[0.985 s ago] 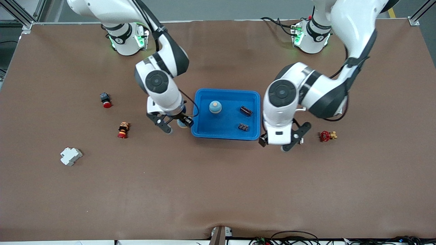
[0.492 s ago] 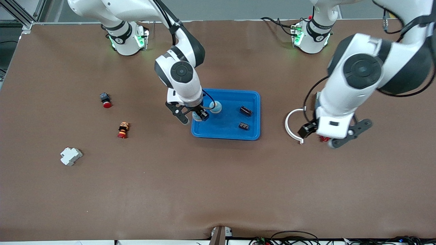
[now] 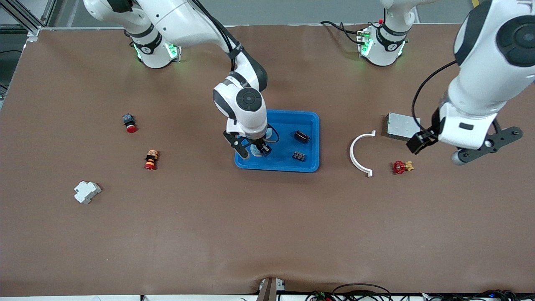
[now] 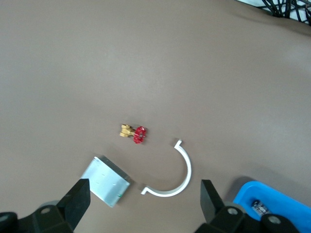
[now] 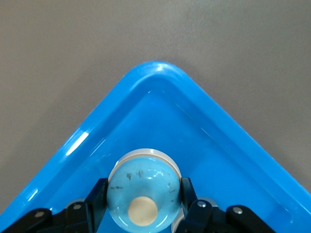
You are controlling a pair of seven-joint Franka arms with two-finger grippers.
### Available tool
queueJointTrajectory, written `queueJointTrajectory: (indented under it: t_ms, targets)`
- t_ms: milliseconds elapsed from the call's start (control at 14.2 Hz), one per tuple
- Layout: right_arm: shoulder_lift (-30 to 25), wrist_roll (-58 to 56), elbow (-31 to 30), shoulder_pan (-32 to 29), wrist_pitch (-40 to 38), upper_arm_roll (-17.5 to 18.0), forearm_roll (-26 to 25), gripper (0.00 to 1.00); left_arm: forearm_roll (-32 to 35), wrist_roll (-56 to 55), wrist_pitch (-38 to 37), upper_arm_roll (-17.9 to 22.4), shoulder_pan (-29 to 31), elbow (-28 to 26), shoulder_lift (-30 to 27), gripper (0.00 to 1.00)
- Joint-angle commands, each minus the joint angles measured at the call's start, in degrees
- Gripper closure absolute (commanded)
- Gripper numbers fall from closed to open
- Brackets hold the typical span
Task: Place electrolytic capacitor and blue bell in tray
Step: 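Lower the bell into the tray and open the right gripper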
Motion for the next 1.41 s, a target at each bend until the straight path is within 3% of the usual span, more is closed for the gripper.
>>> queueJointTrajectory:
  t_ms: [0,703,1266,1336]
  targets:
    - [1.52,2.45,1.67,1.01,0.20,-0.71,-0.98,1.00,-4.59,6.92,-1.15,-0.06,4.10,-1.10,-3.79,0.00]
    - [6.18,5.27,4.74,1.01,2.75,-0.71,-2.21,1.00,-6.19,16.76,-2.82,0.29,6.75,-1.10,-6.61,0.00]
    - [6.80,5.27,5.01,1.36,2.75,-0.79,-2.21,1.00,-6.37,22.04,-5.28,0.99,6.76,-1.37,-8.98,0.00]
    - [6.80,5.27,5.10,1.36,2.75,-0.88,-2.47,0.52,-6.63,23.36,-5.28,3.69,4.84,-1.72,-9.68,0.00]
